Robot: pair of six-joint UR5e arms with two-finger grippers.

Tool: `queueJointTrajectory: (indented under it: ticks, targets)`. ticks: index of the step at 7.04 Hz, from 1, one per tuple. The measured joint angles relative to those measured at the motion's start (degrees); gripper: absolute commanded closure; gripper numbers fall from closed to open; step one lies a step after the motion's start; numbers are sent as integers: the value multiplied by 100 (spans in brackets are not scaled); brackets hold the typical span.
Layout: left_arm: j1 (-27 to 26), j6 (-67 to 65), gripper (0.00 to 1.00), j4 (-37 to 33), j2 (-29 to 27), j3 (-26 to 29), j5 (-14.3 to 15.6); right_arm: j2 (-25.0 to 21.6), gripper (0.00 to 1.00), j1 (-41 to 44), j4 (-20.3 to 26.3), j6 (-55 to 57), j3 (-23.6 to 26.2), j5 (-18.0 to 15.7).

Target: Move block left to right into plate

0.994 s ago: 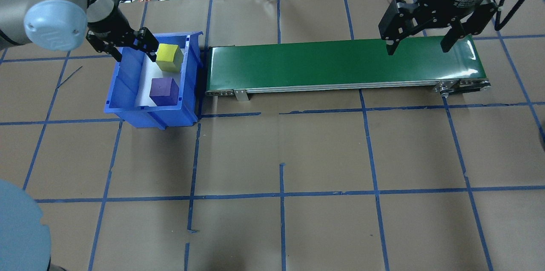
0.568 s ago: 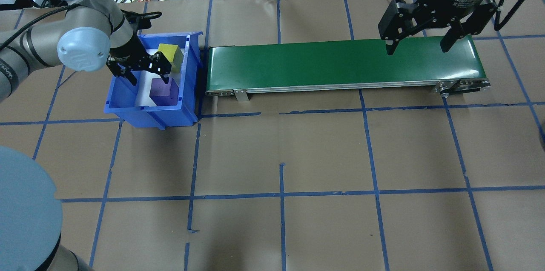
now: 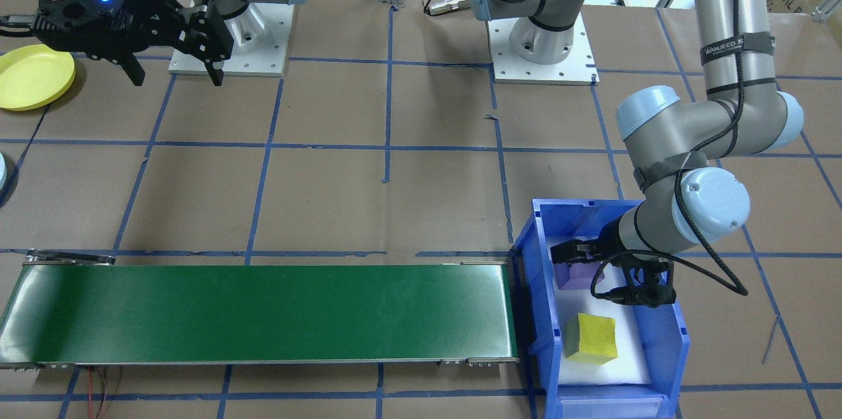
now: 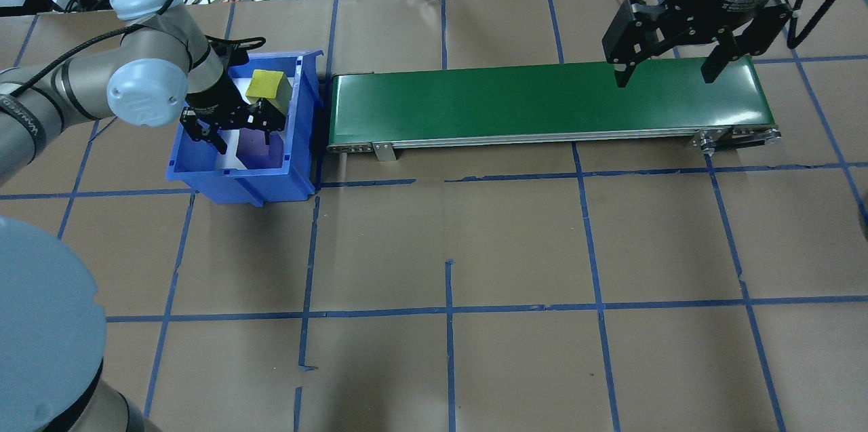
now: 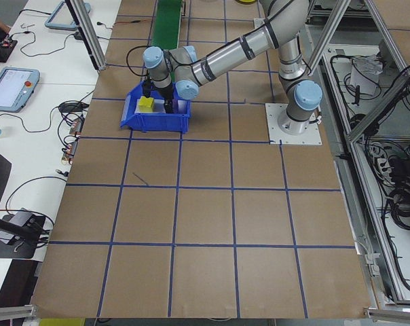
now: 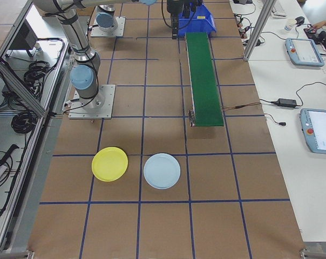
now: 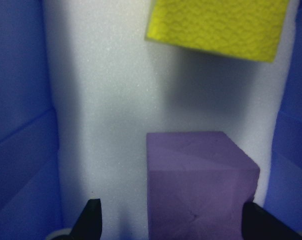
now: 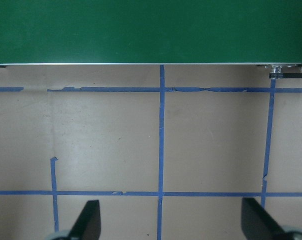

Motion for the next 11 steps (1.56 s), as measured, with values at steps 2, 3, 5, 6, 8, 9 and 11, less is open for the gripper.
queueJointTrajectory:
  ticks: [2,3,5,6,8,9,11]
  targets:
    - [0,-15,0,18,76,75,4,0,0,2,0,0,0,0]
    - [0,-15,0,37,107,101,4,0,0,2,0,0,0,0]
    - [0,-15,0,61,114,112,-1,0,0,0,0,0,0,0]
    - [-3,-19,0,59,99,93,-3,0,0,0,0,0,0,0]
    - [-7,-72,3,50,54,23,-34,0,0,2,0,0,0,0]
    - [-8,-84,31,45,44,7,-98,0,0,2,0,0,0,0]
    - [-8,-83,63,42,35,-13,-185,0,0,2,0,0,0,0]
